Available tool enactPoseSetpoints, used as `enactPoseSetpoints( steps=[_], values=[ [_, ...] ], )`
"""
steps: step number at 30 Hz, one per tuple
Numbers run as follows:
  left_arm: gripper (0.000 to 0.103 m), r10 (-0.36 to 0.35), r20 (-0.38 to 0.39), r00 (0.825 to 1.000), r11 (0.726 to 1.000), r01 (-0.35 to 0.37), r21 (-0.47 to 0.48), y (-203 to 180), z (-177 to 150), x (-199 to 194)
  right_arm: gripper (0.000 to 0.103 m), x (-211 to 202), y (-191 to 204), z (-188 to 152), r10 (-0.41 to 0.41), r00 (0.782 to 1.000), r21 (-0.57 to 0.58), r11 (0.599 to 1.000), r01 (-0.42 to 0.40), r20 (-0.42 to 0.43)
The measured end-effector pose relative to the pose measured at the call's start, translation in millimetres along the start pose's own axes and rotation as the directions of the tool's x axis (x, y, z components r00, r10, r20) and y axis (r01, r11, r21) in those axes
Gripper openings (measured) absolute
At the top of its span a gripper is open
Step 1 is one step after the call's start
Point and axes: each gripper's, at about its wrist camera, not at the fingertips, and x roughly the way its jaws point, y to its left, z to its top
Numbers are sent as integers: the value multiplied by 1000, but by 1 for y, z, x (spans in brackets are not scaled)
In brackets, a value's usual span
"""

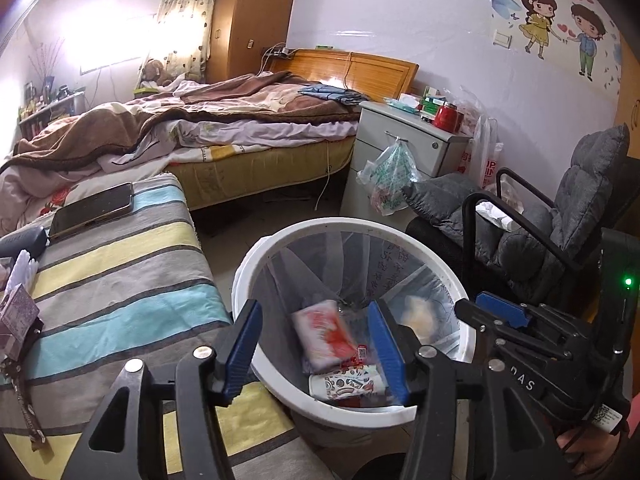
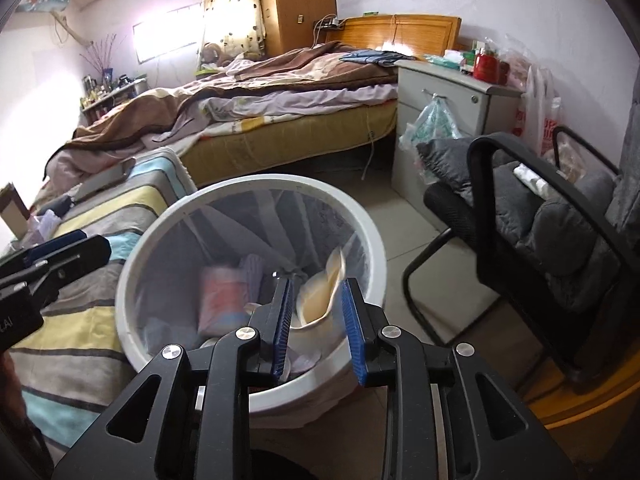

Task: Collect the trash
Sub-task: 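Open both grippers to drop the carton and paper bag into the bin, then swing both tools back over the bed toward the yogurt cup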

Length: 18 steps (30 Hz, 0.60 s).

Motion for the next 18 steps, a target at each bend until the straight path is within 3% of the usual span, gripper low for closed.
enactPoseSetpoints(
  steps=[2, 18],
  values=[
    [55, 10, 3, 1000, 1000, -10, -5, 2, 0, -3, 45, -2, 2, 0, -6, 1000, -5, 1000, 6, 6],
    [55, 58, 49, 997, 998, -56, -40, 25, -10, -44, 45, -16, 25, 1, 33, 998, -14, 999, -33, 48]
  ],
)
